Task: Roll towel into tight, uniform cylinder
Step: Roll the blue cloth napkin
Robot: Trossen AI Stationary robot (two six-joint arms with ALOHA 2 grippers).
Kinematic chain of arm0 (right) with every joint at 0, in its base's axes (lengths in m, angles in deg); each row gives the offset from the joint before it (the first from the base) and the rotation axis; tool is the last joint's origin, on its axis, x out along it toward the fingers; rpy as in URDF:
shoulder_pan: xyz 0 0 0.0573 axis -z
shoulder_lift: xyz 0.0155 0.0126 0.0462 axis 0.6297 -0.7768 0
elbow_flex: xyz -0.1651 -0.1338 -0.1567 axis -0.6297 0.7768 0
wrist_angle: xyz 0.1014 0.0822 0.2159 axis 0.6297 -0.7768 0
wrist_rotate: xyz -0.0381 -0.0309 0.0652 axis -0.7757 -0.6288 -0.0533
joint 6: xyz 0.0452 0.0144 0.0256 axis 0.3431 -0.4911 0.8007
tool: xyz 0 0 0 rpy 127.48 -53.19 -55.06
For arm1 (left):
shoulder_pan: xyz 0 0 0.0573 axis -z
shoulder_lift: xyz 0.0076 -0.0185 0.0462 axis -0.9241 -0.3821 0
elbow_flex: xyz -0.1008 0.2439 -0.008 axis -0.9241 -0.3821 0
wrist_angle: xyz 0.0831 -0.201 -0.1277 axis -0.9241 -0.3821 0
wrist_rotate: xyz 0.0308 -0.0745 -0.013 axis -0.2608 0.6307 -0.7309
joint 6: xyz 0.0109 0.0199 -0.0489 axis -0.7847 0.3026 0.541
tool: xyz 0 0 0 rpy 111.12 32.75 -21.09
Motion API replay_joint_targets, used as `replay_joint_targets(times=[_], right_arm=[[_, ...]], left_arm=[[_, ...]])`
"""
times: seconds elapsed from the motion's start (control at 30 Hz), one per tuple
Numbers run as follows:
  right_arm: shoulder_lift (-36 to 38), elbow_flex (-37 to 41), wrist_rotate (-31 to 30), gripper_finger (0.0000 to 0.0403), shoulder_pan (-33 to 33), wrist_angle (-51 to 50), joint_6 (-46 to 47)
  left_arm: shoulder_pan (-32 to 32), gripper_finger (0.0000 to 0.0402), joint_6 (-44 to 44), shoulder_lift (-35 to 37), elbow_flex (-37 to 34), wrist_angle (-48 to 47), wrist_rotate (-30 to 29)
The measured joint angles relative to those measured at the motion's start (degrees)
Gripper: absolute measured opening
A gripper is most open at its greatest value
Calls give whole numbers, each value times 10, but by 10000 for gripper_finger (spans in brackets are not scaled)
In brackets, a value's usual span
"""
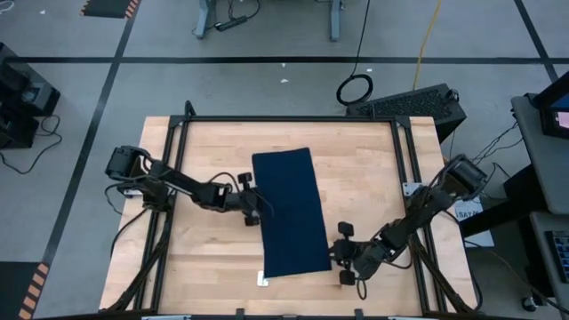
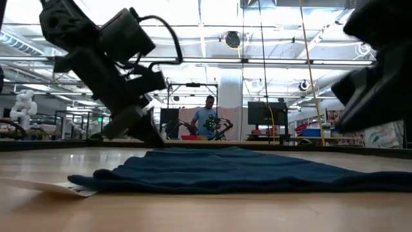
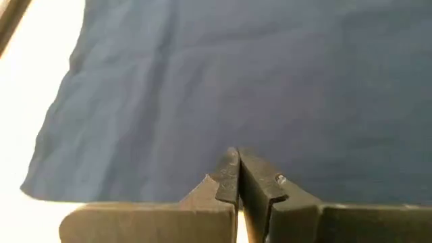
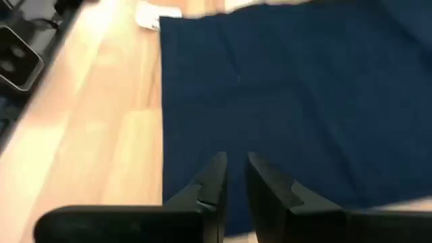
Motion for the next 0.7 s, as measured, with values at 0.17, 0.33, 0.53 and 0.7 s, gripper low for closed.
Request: replay_joint_targets(times=[0.17,0.33,0.53,0.7], right_arm=[[39,0,6,64,-14,-19,-53],[38,0,19,95,-59,-66,-65],[35,0,-3,137,-98,-84,-58],[35,0,-36,159,-103,-84,-51]], left_arm=[[22,8,15,0,21,-5,40],[72,8,81,1,26,1,121],[175,17,127,1,26,34,90],[254,62,121,1,26,100,63]])
